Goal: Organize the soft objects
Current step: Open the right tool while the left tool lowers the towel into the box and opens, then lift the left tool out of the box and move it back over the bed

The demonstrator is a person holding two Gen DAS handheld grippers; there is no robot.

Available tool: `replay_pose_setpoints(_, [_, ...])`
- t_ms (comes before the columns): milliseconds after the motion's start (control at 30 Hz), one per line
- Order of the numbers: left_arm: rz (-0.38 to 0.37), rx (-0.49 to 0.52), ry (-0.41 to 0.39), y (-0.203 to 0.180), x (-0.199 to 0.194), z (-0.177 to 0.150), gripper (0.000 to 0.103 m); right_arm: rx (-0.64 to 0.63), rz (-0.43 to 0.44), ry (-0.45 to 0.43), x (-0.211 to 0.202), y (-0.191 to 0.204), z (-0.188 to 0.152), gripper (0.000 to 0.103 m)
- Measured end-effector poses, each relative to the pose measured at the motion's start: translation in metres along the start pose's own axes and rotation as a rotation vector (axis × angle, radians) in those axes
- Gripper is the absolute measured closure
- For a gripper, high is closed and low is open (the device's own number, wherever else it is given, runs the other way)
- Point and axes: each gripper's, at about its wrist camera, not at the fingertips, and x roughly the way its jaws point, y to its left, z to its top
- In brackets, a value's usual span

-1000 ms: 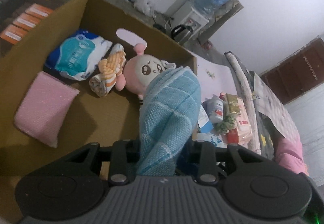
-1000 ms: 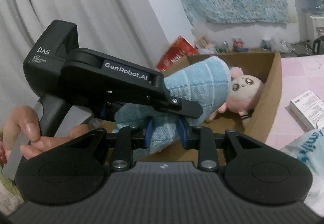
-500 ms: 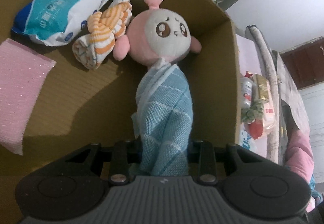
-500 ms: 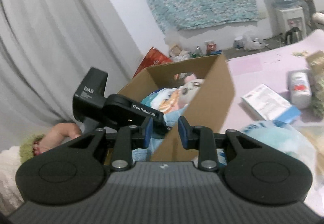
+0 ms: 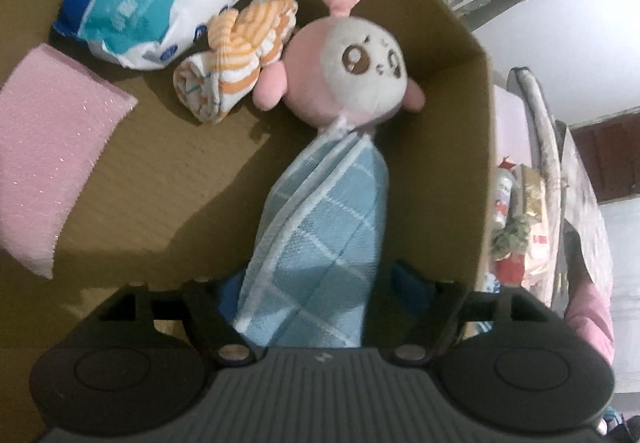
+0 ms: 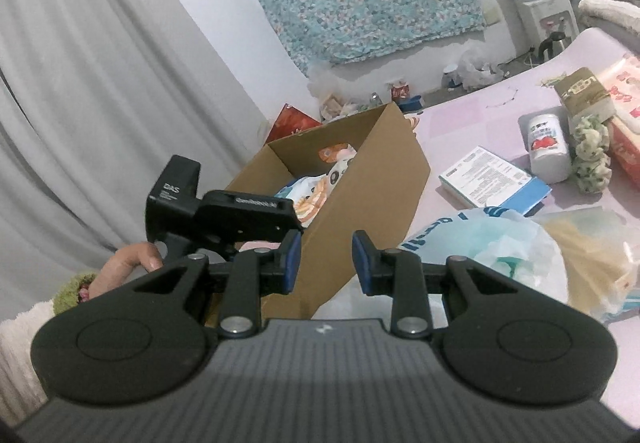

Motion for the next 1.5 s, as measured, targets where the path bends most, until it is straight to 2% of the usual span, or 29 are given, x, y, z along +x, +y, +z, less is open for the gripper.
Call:
replay_pose_setpoints(300, [-0.014,0.015,-0.072,-0.009,-0.035,-0.009,0.016,0.006,-0.021,-0.043,-0.022,0.004,-0.003,0.074])
replay_pose_setpoints(600, [-0.025,-0.017,-0.143,-0.009,-0.064,-0.020,0.015,0.034,-0.050,-0.078,-0.045,-0.004,-0.012,0.074])
replay_pose_setpoints(833, [-0.047,0.047,-0.187,-0.021,-0.078,-0.029,0.012,0.090,-0.096,-0.130,-0.072,-0.021,-0.023,0.072])
replay_pose_setpoints(933, [-0.045,0.026,-0.179,-0.021,-0.066,-0.025,0.012,0.128,-0.109,-0.147,-0.083,-0.031,-0.031,0.072])
replay_pose_setpoints(1067, [0.005,-0.074,-0.155,-0.010,-0.037,-0.009,0.014,0.160,-0.135,-0.169,-0.098,-0.039,-0.042,0.072])
replay_pose_setpoints(1133, [0.021,-0.135,-0.118,-0.002,-0.022,-0.001,0.017,0.172,-0.146,-0.177,-0.104,-0.044,-0.044,0.072])
replay_pose_setpoints(1233, [0.000,-0.210,-0.046,0.007,-0.002,0.001,0.018,0.186,-0.161,-0.183,-0.108,-0.050,-0.048,0.071])
replay_pose_setpoints(1500, [-0.021,-0.254,0.012,0.008,0.010,-0.005,0.016,0.226,-0.178,-0.158,-0.103,-0.068,-0.052,0.070])
